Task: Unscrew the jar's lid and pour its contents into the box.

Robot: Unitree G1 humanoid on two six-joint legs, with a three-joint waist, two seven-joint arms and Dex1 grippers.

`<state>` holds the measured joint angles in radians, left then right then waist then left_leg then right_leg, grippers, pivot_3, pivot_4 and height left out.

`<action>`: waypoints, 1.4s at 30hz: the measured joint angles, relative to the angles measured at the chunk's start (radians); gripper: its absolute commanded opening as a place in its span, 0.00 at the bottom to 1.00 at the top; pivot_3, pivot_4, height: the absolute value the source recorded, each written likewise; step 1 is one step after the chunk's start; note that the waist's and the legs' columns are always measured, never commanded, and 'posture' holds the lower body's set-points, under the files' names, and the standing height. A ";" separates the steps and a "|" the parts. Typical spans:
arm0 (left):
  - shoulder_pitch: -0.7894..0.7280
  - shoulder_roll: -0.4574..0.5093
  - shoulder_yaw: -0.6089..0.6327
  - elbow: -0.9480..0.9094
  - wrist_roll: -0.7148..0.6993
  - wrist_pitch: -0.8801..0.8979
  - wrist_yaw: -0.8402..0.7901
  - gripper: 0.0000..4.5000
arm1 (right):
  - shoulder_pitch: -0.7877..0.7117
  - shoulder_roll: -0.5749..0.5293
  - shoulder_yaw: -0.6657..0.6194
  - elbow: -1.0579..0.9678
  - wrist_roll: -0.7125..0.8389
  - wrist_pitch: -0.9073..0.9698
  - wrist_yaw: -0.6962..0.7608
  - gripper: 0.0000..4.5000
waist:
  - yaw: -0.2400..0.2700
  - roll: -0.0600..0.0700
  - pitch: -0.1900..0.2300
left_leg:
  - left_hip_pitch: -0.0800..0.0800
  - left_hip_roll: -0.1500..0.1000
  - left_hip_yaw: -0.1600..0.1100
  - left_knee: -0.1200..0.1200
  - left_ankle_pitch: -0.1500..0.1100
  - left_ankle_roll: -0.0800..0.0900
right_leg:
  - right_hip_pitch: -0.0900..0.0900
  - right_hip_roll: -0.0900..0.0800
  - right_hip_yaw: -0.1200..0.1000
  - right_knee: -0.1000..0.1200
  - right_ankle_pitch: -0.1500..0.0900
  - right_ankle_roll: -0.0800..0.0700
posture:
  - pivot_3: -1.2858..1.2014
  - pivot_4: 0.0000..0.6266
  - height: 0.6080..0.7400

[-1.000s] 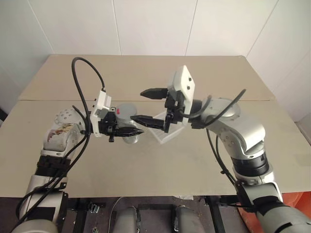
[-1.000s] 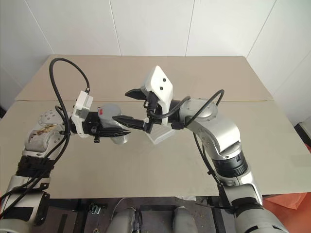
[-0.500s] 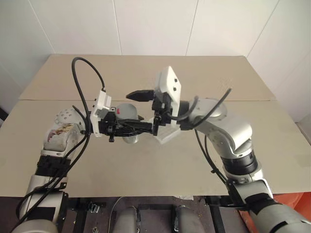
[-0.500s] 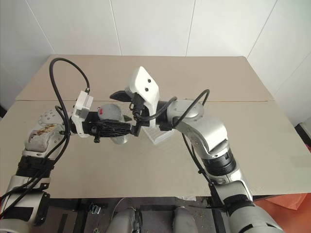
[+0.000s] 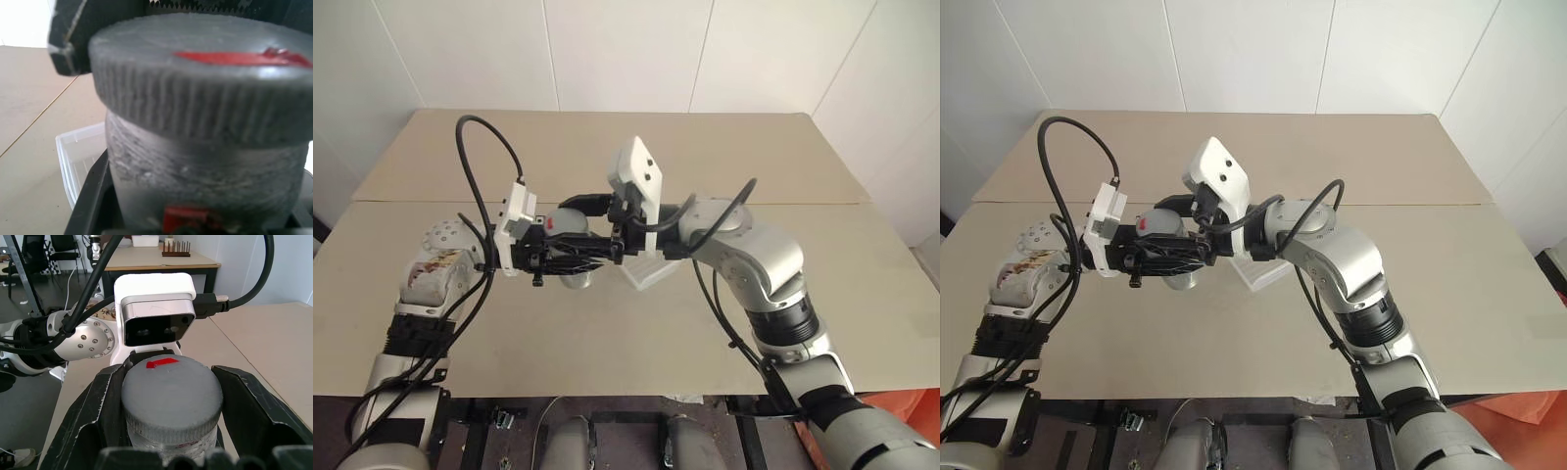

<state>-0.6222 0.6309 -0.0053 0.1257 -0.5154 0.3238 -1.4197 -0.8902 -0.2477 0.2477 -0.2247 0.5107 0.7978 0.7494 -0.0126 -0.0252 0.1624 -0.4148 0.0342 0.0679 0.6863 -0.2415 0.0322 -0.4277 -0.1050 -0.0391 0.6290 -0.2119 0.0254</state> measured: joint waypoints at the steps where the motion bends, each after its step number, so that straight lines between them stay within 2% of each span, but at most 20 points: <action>1: 0.000 0.000 0.000 -0.003 -0.001 -0.002 0.000 0.43 | 0.000 0.008 -0.022 0.003 0.027 0.025 -0.009 0.61 | 0.000 0.000 0.000 | 0.000 0.000 0.000 0.000 0.000 0.000 | 0.000 0.000 0.000 0.000 0.000 0.000 | 0.52 0.24 1.00; 4: 0.002 -0.001 0.002 -0.009 0.000 -0.017 0.003 0.43 | -0.021 0.022 -0.127 0.022 0.099 0.083 -0.060 0.61 | 0.002 0.000 0.000 | 0.000 0.000 0.000 0.000 0.000 0.000 | 0.000 0.000 0.000 0.000 0.000 0.000 | 0.52 0.24 1.00; 6: 0.009 -0.001 0.002 -0.009 0.001 -0.018 0.003 0.43 | -0.050 -0.006 -0.229 0.020 0.130 0.104 -0.103 0.61 | 0.006 0.000 0.000 | 0.000 0.000 0.000 0.000 0.000 0.000 | 0.001 0.000 -0.001 0.000 0.000 0.000 | 0.52 0.24 1.00; 8: 0.010 -0.001 0.002 -0.009 0.002 -0.019 0.004 0.43 | -0.036 -0.042 -0.273 0.012 0.131 0.107 -0.128 0.61 | 0.007 0.000 0.000 | 0.000 0.000 0.000 0.000 0.000 0.000 | 0.001 0.000 -0.001 -0.001 0.000 0.000 | 0.52 0.24 1.00; 11: 0.011 -0.011 0.002 -0.004 0.008 -0.031 0.023 0.43 | 0.099 -0.117 -0.293 -0.033 0.070 0.064 -0.169 0.61 | 0.010 0.000 0.000 | 0.000 0.000 0.001 0.000 0.000 0.000 | 0.002 -0.001 -0.001 -0.002 0.000 0.000 | 0.52 0.24 1.00; 15: 0.011 -0.052 0.005 0.012 0.045 -0.067 0.105 0.43 | 0.332 -0.217 -0.291 -0.041 -0.097 -0.031 -0.251 0.61 | 0.013 0.000 0.000 | -0.001 -0.001 0.004 0.000 0.000 0.000 | 0.001 -0.001 0.000 -0.002 0.000 0.000 | 0.52 0.24 1.00; 19: -0.003 -0.119 0.004 0.054 0.101 -0.109 0.225 0.43 | 0.472 -0.209 -0.290 -0.001 -0.198 -0.087 -0.334 0.61 | 0.005 0.000 0.000 | 0.000 -0.001 0.005 0.000 0.000 0.000 | 0.001 -0.001 0.000 -0.001 0.000 0.000 | 0.52 0.24 1.00; 22: -0.031 -0.167 0.003 0.090 0.145 -0.127 0.320 0.43 | 0.519 -0.177 -0.259 0.082 -0.272 -0.141 -0.389 0.61 | 0.000 0.000 0.000 | 0.001 -0.001 0.004 0.000 0.000 0.000 | 0.002 0.000 0.000 -0.001 0.000 0.000 | 0.52 0.24 1.00; 24: -0.043 -0.184 0.002 0.101 0.168 -0.136 0.363 0.43 | 0.534 -0.151 -0.250 0.136 -0.299 -0.158 -0.410 0.77 | -0.002 0.000 0.000 | 0.001 -0.001 0.003 0.000 0.000 0.000 | 0.001 0.000 0.001 -0.001 0.000 0.001 | 0.52 0.24 1.00; 25: -0.050 -0.194 0.001 0.111 0.184 -0.146 0.388 0.43 | 0.541 -0.144 -0.247 0.161 -0.312 -0.164 -0.420 0.81 | -0.001 0.000 0.000 | 0.000 -0.001 0.002 0.000 0.000 0.000 | 0.001 0.000 0.001 -0.002 0.000 0.001 | 0.52 0.24 1.00; 27: -0.052 -0.199 -0.006 0.128 0.207 -0.156 0.413 0.43 | 0.547 -0.143 -0.245 0.178 -0.326 -0.177 -0.426 0.95 | -0.001 0.000 0.000 | 0.000 -0.001 0.001 0.000 0.000 0.000 | 0.001 -0.001 0.001 -0.002 0.000 0.001 | 0.52 0.24 1.00; 28: -0.052 -0.201 -0.011 0.140 0.225 -0.168 0.429 0.43 | 0.548 -0.144 -0.246 0.178 -0.335 -0.181 -0.428 0.99 | -0.001 0.000 0.000 | 0.000 -0.001 0.001 0.000 0.000 0.000 | 0.001 0.000 0.001 -0.002 0.000 0.001 | 0.52 0.24 1.00; 30: -0.062 -0.213 -0.021 0.169 0.262 -0.192 0.466 0.43 | 0.551 -0.152 -0.251 0.166 -0.338 -0.176 -0.427 0.99 | 0.001 0.000 0.001 | 0.000 -0.001 0.001 0.000 0.000 0.000 | 0.001 -0.001 0.001 -0.001 0.000 0.001 | 0.52 0.24 1.00; 32: -0.093 -0.227 -0.038 0.213 0.338 -0.257 0.539 0.43 | 0.553 -0.177 -0.270 0.103 -0.307 -0.120 -0.406 0.99 | 0.005 0.000 0.001 | 0.000 -0.001 0.000 0.000 0.000 0.000 | 0.001 -0.001 0.001 -0.002 0.001 0.001 | 0.52 0.24 1.00; 34: -0.143 -0.228 -0.090 0.286 0.485 -0.397 0.681 0.43 | 0.541 -0.224 -0.314 0.007 -0.225 -0.025 -0.353 0.99 | 0.013 0.000 0.001 | 0.000 -0.002 -0.001 0.000 0.000 0.000 | 0.002 -0.001 0.001 -0.002 0.001 0.001 | 0.52 0.24 1.00; 37: -0.259 -0.175 -0.252 0.462 0.857 -0.729 1.028 0.43 | 0.444 -0.328 -0.391 -0.153 -0.039 0.147 -0.231 0.99 | 0.022 0.000 0.002 | 0.000 -0.002 -0.001 0.000 0.000 0.001 | 0.002 -0.001 0.000 -0.004 0.002 0.001 | 0.52 0.24 1.00; 39: -0.340 -0.141 -0.370 0.551 1.071 -0.860 1.247 0.43 | 0.390 -0.376 -0.403 -0.190 0.041 0.218 -0.176 0.99 | 0.025 -0.001 0.002 | 0.000 -0.002 0.000 0.000 -0.001 0.001 | 0.003 -0.001 -0.001 -0.005 0.002 0.001 | 0.52 0.24 1.00; 41: -0.459 -0.107 -0.559 0.649 1.366 -0.904 1.540 0.43 | 0.372 -0.423 -0.386 -0.196 0.091 0.262 -0.116 0.99 | 0.029 -0.001 0.002 | -0.002 -0.003 0.002 0.000 -0.001 0.001 | 0.003 -0.001 -0.002 -0.005 0.002 0.002 | 0.52 0.24 1.00; 42: -0.503 -0.098 -0.629 0.682 1.469 -0.902 1.638 0.43 | 0.364 -0.438 -0.370 -0.195 0.100 0.271 -0.099 0.99 | 0.031 -0.001 0.002 | -0.002 -0.003 0.003 0.000 -0.001 0.001 | 0.002 -0.002 -0.002 -0.005 0.002 0.003 | 0.52 0.24 1.00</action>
<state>-1.1253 0.5329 -0.6346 0.8079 0.9534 -0.5780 0.2182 -0.5262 -0.6861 -0.1227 -0.4198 0.6105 1.0689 0.6508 0.0180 -0.0266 0.1648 -0.4165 0.0309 0.0711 0.6864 -0.2420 0.0331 -0.4252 -0.1071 -0.0413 0.6235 -0.2097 0.0279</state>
